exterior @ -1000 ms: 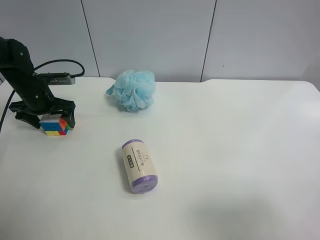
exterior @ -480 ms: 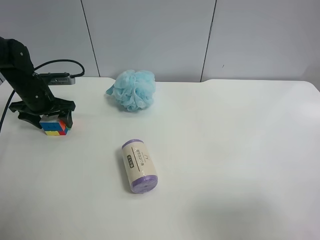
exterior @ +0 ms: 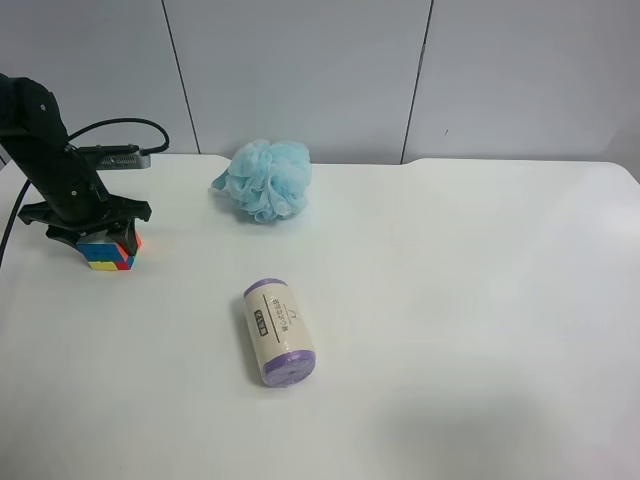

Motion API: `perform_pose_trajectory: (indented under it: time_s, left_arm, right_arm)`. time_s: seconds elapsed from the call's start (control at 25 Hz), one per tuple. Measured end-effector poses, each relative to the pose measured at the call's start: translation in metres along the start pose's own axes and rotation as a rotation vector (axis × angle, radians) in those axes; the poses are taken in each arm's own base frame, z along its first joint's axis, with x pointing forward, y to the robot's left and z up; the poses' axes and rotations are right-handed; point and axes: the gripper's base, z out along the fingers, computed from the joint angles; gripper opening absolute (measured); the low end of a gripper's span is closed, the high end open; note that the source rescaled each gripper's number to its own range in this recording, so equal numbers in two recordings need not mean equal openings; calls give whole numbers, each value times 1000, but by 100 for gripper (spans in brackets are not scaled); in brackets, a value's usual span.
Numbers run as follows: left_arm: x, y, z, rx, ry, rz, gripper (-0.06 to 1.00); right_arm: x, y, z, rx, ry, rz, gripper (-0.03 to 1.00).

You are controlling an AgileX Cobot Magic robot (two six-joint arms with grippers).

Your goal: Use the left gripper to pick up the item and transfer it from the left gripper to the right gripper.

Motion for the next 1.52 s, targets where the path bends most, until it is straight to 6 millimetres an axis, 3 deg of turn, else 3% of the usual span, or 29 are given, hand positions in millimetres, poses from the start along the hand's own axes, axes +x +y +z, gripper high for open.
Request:
perform_pose_trajectory:
  time_s: [0.28,0.88,1.2,1.52]
  left_arm:
    - [0,0,-8,1,1,1,0]
    - [13,-20,-121,132,-150,65,0]
    - [45,-71,-172,192,-252,261,0]
    - [80,-139,-202,361,-314,553,0]
  right_arm:
    - [0,0,0,0,0,0,100]
    - [0,0,0,0,0,0,100]
    - [0,0,0,0,0,0,100]
    - [0,0,0,0,0,0,100]
